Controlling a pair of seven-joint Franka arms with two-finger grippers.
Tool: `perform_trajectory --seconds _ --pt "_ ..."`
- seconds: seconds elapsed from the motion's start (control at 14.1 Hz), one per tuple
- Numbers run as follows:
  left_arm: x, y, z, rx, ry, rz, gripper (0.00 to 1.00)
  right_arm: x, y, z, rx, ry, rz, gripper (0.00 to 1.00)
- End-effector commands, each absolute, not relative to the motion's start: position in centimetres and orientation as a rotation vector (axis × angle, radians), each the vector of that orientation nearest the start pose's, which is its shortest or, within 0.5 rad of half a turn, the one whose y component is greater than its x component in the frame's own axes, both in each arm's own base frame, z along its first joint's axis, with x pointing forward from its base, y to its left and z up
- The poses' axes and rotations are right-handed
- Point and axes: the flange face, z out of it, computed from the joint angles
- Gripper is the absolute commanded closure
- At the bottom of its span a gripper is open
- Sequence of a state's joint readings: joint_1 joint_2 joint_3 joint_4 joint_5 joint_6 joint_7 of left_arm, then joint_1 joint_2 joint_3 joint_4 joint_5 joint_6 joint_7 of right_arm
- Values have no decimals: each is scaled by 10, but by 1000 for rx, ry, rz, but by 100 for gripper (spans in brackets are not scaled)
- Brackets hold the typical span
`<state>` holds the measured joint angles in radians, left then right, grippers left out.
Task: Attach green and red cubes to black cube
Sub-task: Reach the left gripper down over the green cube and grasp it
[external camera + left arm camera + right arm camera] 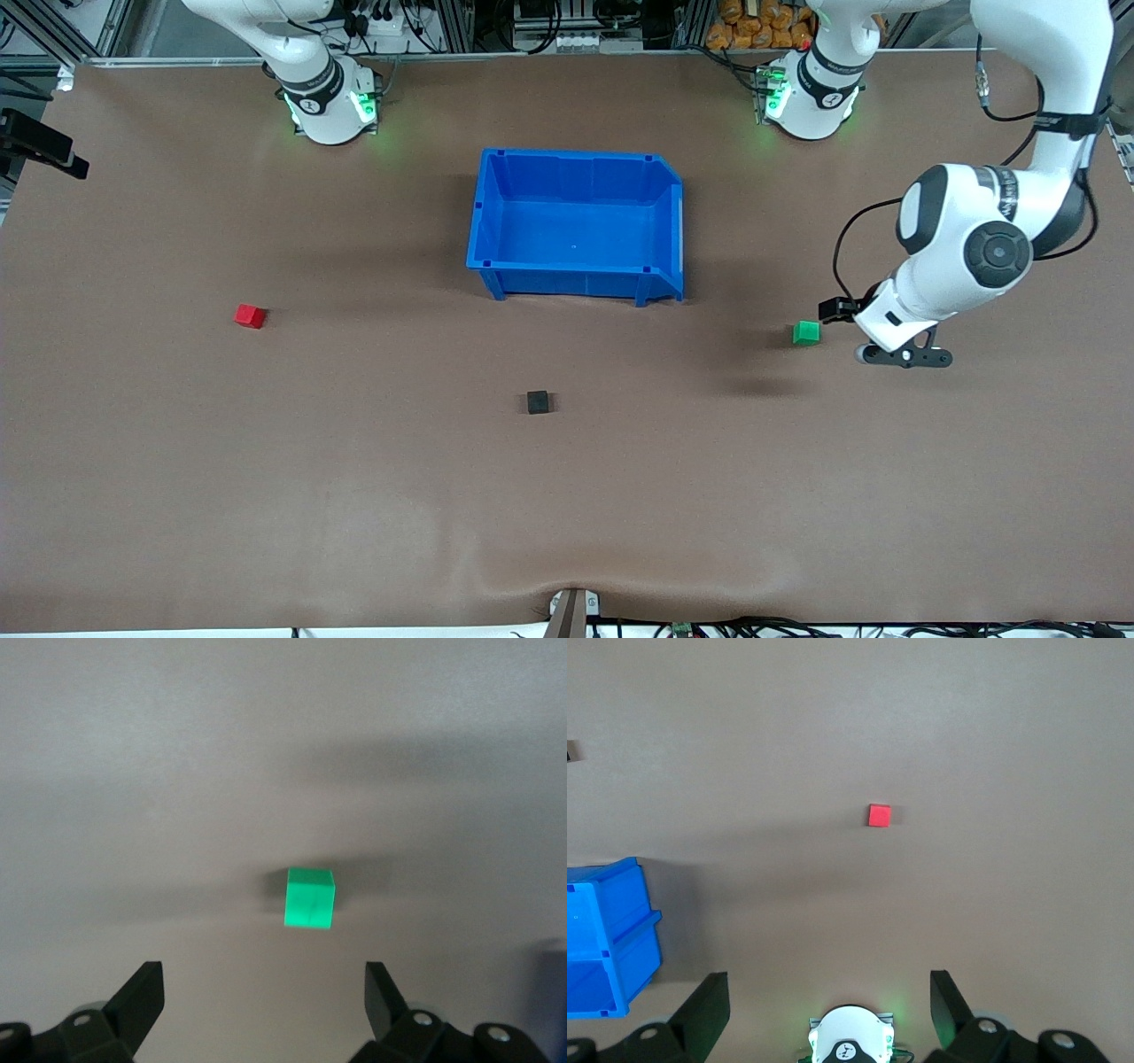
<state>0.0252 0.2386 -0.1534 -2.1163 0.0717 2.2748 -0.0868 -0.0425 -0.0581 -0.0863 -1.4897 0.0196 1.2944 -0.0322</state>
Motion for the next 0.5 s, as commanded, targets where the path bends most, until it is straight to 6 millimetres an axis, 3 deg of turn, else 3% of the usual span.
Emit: perform_trajectory --seconds 0.0,0.42 --pt "543 -71 257 -3142 96 26 0 492 -64 672 -3079 127 205 0" --pt "538 -84 202 -3164 76 1 0 492 -62 673 -3081 118 196 0"
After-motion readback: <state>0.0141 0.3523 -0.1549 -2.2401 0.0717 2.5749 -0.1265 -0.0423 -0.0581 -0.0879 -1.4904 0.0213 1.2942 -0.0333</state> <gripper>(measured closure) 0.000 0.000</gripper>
